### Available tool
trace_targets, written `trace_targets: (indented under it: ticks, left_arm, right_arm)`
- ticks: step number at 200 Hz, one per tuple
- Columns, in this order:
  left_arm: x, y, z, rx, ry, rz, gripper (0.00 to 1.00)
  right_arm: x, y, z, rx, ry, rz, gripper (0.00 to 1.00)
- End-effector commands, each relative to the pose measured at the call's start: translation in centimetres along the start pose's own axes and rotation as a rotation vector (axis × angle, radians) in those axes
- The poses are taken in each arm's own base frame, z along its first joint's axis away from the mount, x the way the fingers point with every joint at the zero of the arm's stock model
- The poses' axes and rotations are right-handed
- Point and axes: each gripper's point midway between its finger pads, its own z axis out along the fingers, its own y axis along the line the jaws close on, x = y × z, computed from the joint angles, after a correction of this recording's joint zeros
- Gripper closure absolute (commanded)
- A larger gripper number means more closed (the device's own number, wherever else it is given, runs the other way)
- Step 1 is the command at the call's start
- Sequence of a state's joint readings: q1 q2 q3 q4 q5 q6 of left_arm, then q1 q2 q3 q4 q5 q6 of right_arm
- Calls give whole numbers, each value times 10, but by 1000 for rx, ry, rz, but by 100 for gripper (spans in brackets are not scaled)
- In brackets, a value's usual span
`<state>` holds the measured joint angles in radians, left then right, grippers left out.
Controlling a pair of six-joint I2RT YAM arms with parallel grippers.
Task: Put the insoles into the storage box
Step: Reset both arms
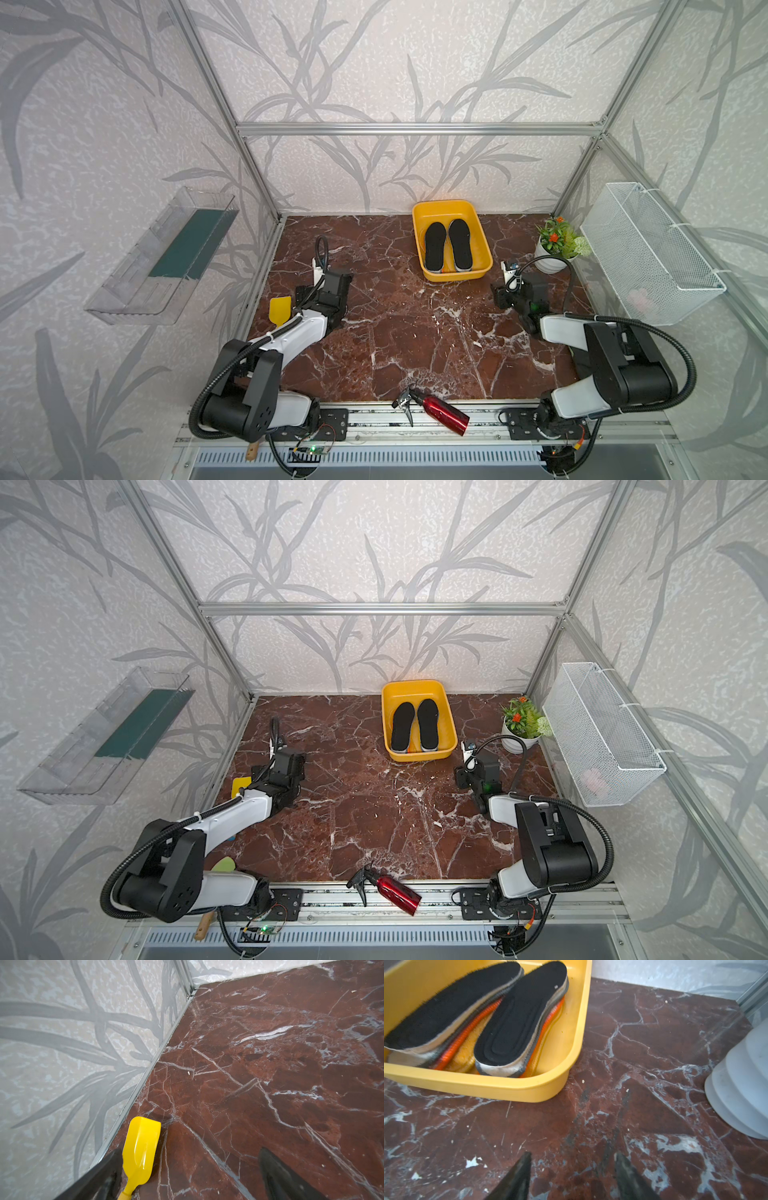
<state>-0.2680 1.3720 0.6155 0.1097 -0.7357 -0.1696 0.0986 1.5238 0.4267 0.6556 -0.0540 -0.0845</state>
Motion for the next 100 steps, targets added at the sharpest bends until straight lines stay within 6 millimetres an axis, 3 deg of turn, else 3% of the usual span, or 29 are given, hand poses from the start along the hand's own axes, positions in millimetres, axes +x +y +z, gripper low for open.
trace_targets:
  ticks: [1, 38, 42, 100]
  left_arm:
    - [-11, 0, 4, -14, -57, -23, 0]
    - [-7, -1, 8, -12, -87, -48, 0]
    - [-7, -1, 8, -10, -90, -50, 0]
    - [-14, -12, 12, 80, -154, -62, 0]
  right_arm:
    - [-30, -9, -3, 56, -156, -17, 25]
    - [-28, -10, -3, 67, -126, -14, 6]
    - [-28, -10, -3, 67, -124, -14, 0]
    - [-27, -10, -3, 69, -122, -12, 1]
